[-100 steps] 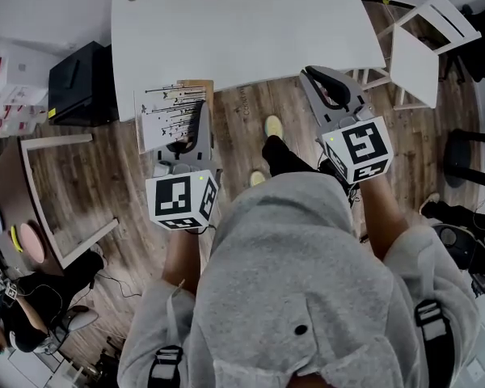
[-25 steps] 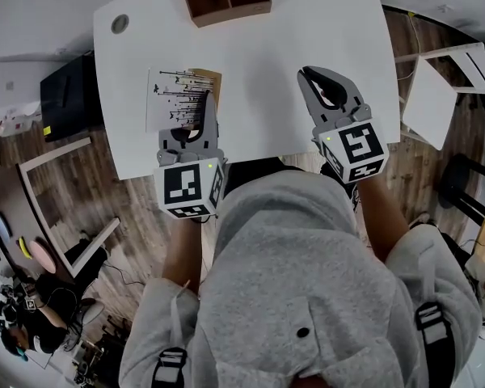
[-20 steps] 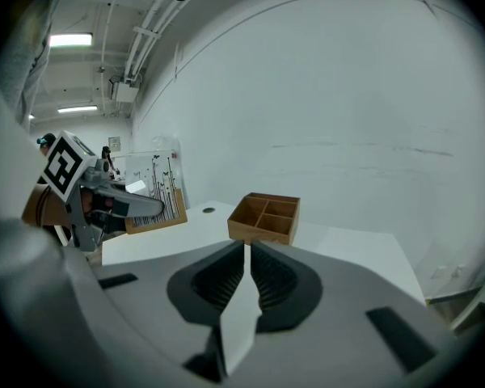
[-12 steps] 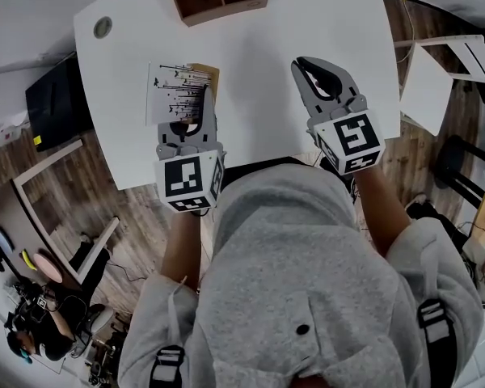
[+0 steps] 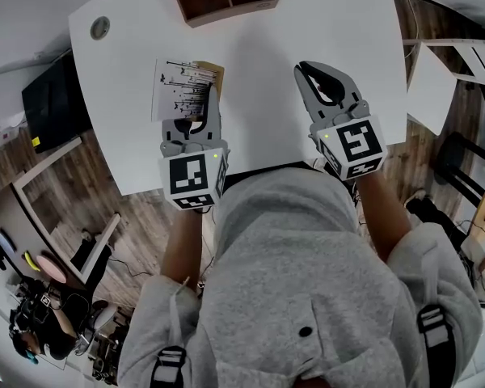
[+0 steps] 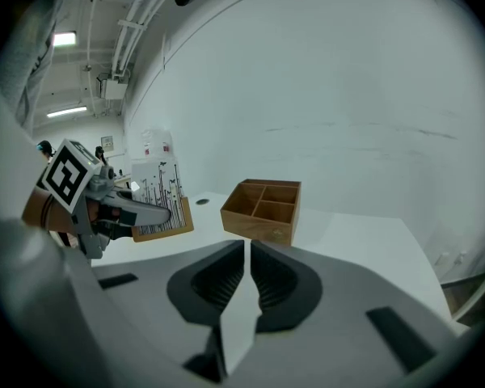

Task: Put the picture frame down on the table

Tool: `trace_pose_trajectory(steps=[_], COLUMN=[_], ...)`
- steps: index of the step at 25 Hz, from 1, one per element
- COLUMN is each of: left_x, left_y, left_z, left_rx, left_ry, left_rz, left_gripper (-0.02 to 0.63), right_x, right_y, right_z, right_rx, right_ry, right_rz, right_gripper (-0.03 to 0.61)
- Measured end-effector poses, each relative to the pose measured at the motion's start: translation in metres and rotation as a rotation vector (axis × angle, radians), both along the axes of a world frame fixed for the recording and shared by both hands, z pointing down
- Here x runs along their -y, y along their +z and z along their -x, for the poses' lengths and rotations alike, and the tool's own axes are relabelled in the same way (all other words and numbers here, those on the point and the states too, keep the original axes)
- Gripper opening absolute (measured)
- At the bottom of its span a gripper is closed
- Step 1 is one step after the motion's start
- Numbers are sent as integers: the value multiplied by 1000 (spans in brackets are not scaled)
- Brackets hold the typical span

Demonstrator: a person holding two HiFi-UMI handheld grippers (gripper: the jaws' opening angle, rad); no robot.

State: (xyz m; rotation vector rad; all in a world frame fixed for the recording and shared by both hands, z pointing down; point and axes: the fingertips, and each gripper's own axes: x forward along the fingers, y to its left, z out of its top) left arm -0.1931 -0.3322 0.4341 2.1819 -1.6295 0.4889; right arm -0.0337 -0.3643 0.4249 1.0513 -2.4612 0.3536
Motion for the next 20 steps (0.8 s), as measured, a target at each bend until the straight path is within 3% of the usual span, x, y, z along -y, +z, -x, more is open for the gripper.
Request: trace_pose_trajectory(steps=[8,20], left_x=[16,47], left_y=[22,54], left_z=[3,25], left_rx=[12,97], left_ry=[14,17], left_rz=[35,47], left_gripper=[84,84], right_x=[12,29], right_y=[15,31], right_z=[0,15], right_rx=[-14,-23], right_ry=[16,27], right_rz=[30,58], right_gripper=[43,43])
